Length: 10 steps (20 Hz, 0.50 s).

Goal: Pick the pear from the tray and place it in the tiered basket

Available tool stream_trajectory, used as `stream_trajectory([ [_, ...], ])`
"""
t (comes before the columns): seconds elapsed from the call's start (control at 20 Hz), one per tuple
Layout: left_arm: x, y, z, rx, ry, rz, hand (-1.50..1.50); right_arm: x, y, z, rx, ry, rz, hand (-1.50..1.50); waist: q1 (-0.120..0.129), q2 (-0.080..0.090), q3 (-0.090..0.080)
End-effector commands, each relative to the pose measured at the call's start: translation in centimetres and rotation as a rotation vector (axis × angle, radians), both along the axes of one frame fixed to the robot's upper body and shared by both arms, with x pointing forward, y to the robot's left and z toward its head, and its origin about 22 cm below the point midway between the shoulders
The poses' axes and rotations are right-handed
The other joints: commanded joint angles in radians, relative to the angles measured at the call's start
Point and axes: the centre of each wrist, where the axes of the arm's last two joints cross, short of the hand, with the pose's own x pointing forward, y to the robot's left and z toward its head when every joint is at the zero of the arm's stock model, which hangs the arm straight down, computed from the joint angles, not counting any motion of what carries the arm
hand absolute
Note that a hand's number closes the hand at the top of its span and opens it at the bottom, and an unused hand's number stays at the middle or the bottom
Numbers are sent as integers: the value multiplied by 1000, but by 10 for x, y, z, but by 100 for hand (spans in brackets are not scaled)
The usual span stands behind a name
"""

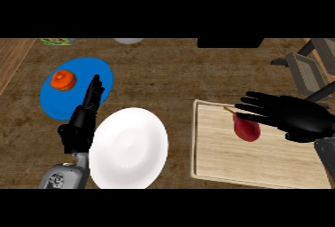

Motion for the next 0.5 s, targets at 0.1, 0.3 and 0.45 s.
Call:
stream_trajectory([
  [0.1,-5,4,-1,-7,-2,-25,0,21,5,-24,-13,21,18,-150,7,2,0],
  [0.3,-5,-8,-14,-2,1,-10,0,2,30,-31,2,47,13,-150,-1,0,0],
  [0.45,7,-4,6,-9,6,-25,0,9,19,-41,2,52,21,-150,0,1,0],
])
